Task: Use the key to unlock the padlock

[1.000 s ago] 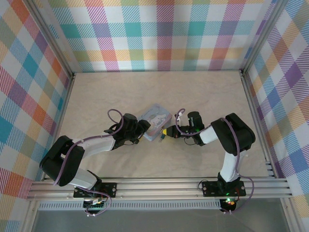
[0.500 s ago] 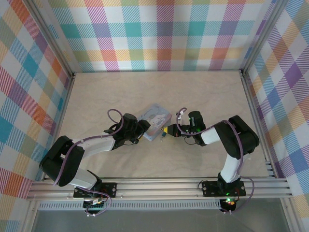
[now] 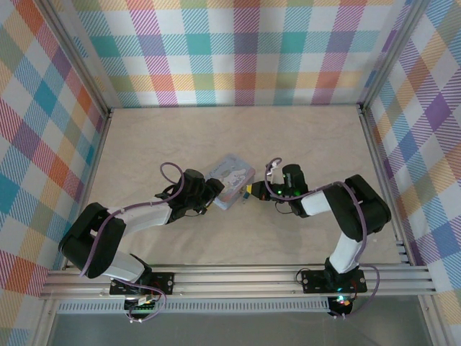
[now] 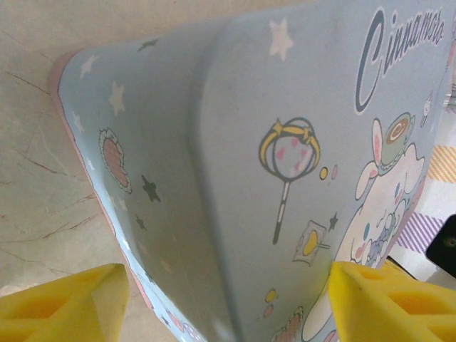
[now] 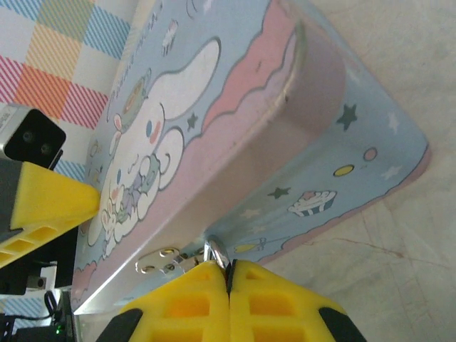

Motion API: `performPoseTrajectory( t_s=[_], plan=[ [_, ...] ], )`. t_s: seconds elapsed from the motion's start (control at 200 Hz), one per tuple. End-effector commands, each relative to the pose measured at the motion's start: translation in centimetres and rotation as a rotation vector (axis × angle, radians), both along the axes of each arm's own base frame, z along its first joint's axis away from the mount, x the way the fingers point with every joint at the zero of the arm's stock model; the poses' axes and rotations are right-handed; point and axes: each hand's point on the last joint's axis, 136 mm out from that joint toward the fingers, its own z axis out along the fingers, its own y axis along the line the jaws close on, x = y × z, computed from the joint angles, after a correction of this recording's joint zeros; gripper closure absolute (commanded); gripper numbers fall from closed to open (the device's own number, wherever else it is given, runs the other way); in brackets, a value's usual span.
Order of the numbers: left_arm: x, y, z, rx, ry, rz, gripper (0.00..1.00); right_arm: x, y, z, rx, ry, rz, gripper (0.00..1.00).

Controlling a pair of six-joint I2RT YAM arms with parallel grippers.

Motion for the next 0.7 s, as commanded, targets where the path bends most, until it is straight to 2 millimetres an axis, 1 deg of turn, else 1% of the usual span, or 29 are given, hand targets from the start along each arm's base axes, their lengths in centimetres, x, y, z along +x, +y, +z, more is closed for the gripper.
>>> performPoseTrajectory(
  t_s=[0.0,0.15,0.175,0.18,0.21,0.435,0.525,0.7],
  plan=[
    [-2.6,2.1,-3.4,0.100,0.125,-0.011,0.27,0.4,-0.3,1.4,-0.007,-0.056,-0.023,0.95],
    [-1.5,2.7,-2.7,0.093,0.103,-0.002,0.28,-0.2,-0.9,1.9,-0.051,-0.072,-0.020,0.95],
    [-1.3,2.8,-2.7,0.095,0.101,-0.002,0.28,-0.2,-1.0,2.2,-0.054,-0.085,-0.020,0.95],
    [-1.3,2.9,-2.6,0.095,0.099,-0.002,0.28,-0.3,-1.0,2.0,-0.061,-0.075,-0.020,0.95],
    [-1.0,3.0,-2.5,0.096,0.096,-0.002,0.29,-0.6,-1.3,1.9,-0.078,-0.068,-0.018,0.95],
    [1.6,4.0,-1.8,0.104,0.055,-0.021,0.36,-2.1,-2.6,3.4,-0.165,-0.080,-0.009,0.94],
    [3.0,4.0,-1.2,0.102,0.024,-0.038,0.39,-2.8,-3.3,3.9,-0.210,-0.079,0.000,0.94],
    [5.7,3.5,0.3,0.136,-0.039,-0.099,0.41,-4.3,-4.6,4.5,-0.280,-0.064,0.005,0.94]
  ],
)
